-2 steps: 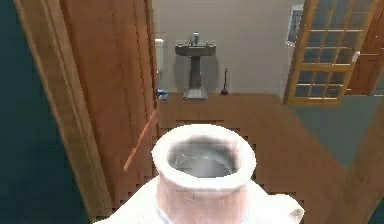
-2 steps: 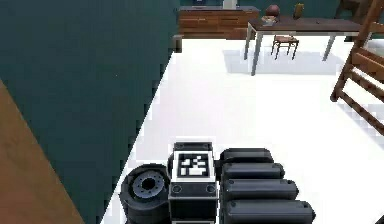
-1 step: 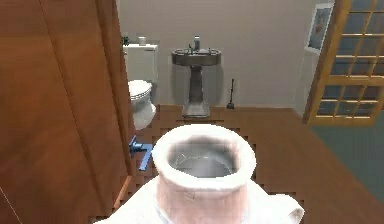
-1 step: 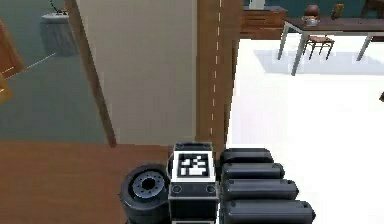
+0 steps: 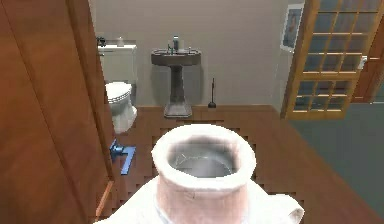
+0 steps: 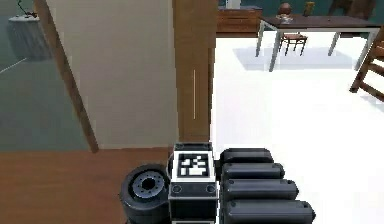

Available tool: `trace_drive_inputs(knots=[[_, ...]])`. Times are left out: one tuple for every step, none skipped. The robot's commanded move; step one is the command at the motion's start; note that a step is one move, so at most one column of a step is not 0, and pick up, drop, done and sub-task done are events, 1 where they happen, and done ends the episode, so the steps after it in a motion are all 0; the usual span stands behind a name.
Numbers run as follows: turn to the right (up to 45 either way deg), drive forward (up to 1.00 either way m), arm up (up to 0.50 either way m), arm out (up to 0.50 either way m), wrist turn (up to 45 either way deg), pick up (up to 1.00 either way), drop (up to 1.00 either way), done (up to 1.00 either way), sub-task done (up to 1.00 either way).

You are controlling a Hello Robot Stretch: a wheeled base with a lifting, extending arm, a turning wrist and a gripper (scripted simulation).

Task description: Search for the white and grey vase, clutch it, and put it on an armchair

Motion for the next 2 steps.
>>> trace_drive_inputs(knots=[[0.0,0.30,0.00,0.00,0.0,0.00,0.00,0.00,0.00],[45.0,0.00,0.00,0.00,0.0,0.00,0.00,0.00,0.00]])
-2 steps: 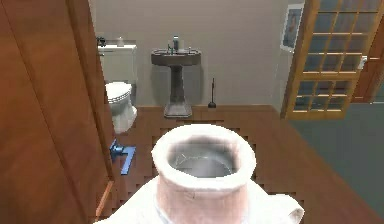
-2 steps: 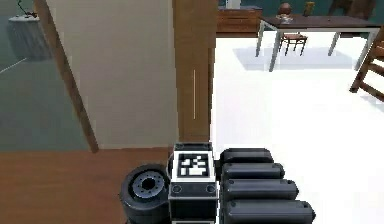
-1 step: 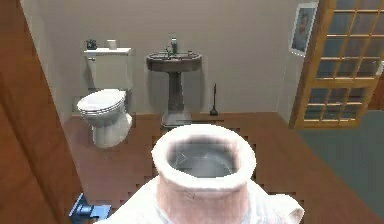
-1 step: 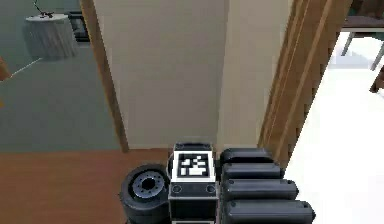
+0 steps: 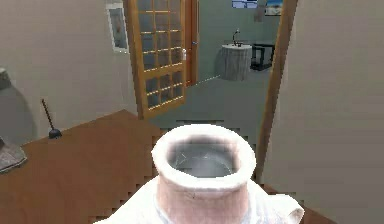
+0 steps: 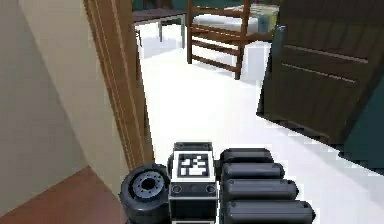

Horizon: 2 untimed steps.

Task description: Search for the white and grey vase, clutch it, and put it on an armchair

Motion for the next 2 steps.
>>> trace_drive_inputs(knots=[[0.0,1.00,0.00,0.00,0.0,0.00,0.00,0.00,0.00],[9.0,0.00,0.00,0.00,0.0,0.00,0.00,0.00,0.00]])
